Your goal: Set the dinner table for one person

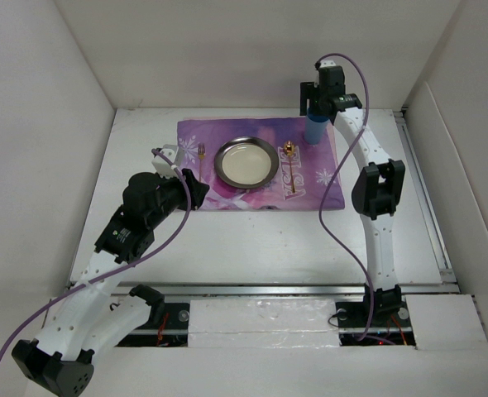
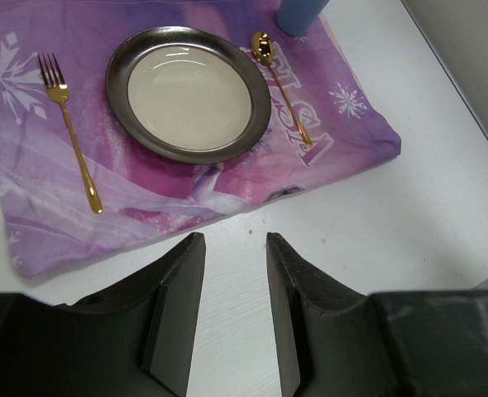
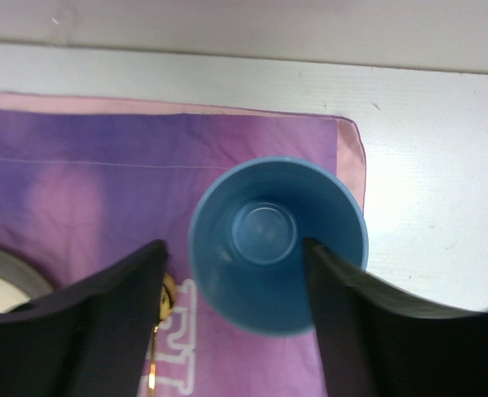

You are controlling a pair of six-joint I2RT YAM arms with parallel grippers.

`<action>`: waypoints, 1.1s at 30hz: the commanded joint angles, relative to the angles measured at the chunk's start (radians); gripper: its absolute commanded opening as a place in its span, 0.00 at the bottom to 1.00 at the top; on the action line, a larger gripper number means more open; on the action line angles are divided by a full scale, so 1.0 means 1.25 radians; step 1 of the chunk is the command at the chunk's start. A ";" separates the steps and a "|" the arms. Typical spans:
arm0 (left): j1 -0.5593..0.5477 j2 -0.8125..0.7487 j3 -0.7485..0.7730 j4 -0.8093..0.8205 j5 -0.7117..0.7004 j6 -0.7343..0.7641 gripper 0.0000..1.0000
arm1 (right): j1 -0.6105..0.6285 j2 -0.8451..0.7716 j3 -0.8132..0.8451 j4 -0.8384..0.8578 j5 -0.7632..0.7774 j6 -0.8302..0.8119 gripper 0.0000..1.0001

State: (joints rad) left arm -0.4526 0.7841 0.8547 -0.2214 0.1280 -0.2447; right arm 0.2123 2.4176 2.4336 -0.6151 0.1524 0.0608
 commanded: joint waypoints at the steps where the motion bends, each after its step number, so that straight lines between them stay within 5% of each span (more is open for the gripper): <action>1: -0.004 -0.006 0.014 0.023 -0.014 0.002 0.33 | -0.005 -0.131 -0.043 0.104 -0.033 0.010 0.80; 5: -0.004 -0.012 0.015 0.014 -0.035 -0.002 0.34 | -0.005 -0.241 -0.077 0.129 -0.040 0.034 0.83; 6: 0.009 -0.015 0.013 0.014 -0.035 -0.004 0.35 | -0.005 -0.261 -0.088 0.134 -0.040 0.036 0.99; 11: 0.030 -0.035 0.012 0.023 -0.021 -0.016 0.45 | -0.005 -0.441 -0.231 0.197 -0.073 0.042 1.00; 14: 0.030 -0.041 0.013 0.015 -0.061 -0.025 0.47 | -0.005 -0.667 -0.485 0.299 -0.086 0.058 1.00; 16: 0.030 -0.044 0.023 0.005 -0.123 -0.037 0.47 | -0.005 -0.889 -0.837 0.434 -0.106 0.086 1.00; 22: 0.030 -0.085 0.027 0.013 -0.175 -0.055 0.47 | 0.002 -1.321 -1.225 0.513 -0.031 0.195 1.00; 26: 0.030 -0.137 0.038 0.003 -0.209 -0.073 0.45 | 0.002 -1.520 -1.317 0.419 0.030 0.200 1.00; 31: 0.030 -0.225 -0.007 0.052 -0.166 -0.072 0.42 | -0.005 -1.570 -1.327 0.366 0.062 0.187 1.00; 33: 0.030 -0.248 -0.026 0.061 -0.160 -0.090 0.52 | -0.005 -1.546 -1.315 0.367 0.023 0.191 1.00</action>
State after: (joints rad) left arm -0.4183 0.5156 0.8478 -0.2123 -0.0879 -0.3294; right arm 0.2104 0.4656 0.7742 -0.1509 0.1909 0.2928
